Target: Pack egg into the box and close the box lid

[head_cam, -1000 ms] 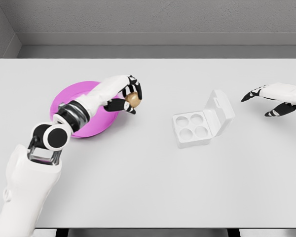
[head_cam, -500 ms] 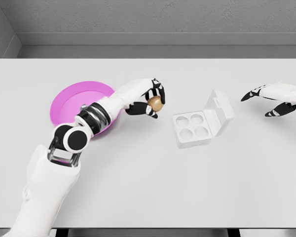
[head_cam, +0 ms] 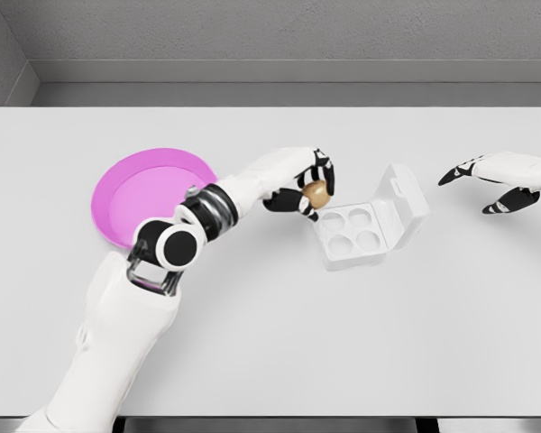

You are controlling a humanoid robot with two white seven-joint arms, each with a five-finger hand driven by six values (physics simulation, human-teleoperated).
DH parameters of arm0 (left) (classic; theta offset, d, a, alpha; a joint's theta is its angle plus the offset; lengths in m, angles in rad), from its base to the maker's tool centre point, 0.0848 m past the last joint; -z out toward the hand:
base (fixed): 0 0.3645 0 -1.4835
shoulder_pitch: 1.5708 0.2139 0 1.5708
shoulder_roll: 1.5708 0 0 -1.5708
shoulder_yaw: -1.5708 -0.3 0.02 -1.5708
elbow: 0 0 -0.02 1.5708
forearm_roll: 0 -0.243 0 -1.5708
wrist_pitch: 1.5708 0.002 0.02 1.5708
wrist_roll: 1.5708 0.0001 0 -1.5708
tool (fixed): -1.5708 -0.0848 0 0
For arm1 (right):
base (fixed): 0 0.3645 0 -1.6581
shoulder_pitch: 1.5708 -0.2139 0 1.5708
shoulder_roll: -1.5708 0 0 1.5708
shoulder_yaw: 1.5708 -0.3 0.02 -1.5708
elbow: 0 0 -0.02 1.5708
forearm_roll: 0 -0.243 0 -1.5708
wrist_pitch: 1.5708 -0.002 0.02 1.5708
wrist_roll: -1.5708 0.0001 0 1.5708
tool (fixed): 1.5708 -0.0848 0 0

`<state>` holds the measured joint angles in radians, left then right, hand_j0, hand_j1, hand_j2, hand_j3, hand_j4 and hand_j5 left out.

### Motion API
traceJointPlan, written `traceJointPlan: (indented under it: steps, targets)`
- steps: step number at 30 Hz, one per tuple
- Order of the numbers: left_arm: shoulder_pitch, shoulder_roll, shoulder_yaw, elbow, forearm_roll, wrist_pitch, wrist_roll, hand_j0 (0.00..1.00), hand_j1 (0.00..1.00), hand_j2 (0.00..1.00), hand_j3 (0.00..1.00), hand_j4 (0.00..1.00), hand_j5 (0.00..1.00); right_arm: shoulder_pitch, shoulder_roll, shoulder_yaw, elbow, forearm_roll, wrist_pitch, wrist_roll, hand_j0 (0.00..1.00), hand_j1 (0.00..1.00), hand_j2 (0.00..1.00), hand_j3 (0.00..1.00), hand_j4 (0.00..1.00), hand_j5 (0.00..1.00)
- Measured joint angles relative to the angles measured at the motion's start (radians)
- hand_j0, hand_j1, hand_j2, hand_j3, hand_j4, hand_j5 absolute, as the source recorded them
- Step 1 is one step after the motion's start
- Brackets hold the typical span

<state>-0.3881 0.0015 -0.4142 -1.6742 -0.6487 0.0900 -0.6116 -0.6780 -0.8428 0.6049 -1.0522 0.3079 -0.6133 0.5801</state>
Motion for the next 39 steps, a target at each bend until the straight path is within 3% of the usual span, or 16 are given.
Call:
traceJointPlan:
  steps: [39]
  targets:
    - [-0.097, -0.001, -0.134, 0.104, 0.004, -0.001, 0.000, 0.27, 0.27, 0.27, 0.27, 0.27, 0.27, 0.000, -0.004, 0.000, -0.001, 0.000, 0.000, -0.001, 0.82, 0.82, 0.82, 0.82, 0.82, 0.82]
